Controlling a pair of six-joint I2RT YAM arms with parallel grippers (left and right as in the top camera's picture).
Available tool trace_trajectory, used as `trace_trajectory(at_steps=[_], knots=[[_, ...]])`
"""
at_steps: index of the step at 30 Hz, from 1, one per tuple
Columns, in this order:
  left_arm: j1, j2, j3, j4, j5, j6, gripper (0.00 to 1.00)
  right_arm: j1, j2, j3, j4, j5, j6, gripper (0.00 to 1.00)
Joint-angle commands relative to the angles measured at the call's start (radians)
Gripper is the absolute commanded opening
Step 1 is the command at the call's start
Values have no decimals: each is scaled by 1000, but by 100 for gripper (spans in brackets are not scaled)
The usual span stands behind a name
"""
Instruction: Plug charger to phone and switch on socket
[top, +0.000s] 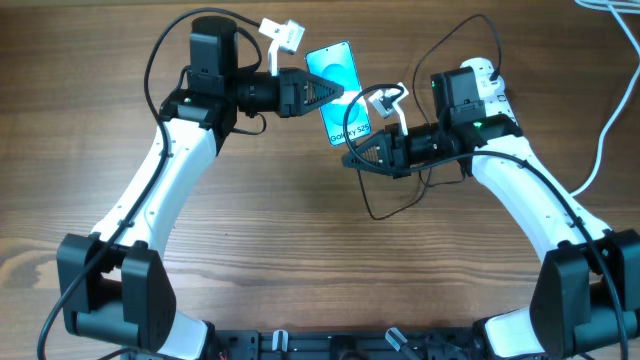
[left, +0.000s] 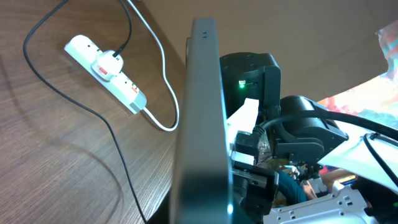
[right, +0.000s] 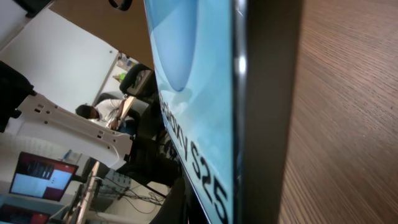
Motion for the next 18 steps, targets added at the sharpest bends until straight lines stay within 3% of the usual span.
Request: trace_trajectory(at_steps=[1, 4, 8, 16, 18], knots=[[-100, -6, -38, -56, 139, 0, 4, -18, 6, 49, 53, 10, 27, 4], [-99, -6, -38, -55, 86, -3, 4, -18, 6, 49, 14, 11, 25, 6], [-99, -6, -38, -24, 61, -3, 4, -18, 6, 49, -25, 45, 26, 29], [-89, -6, -38, -19, -118, -60, 4, -19, 6, 49, -111, 104, 14, 41], [-74, -6, -38, -28, -117, -67, 4, -21, 6, 49, -113, 155, 18, 49]])
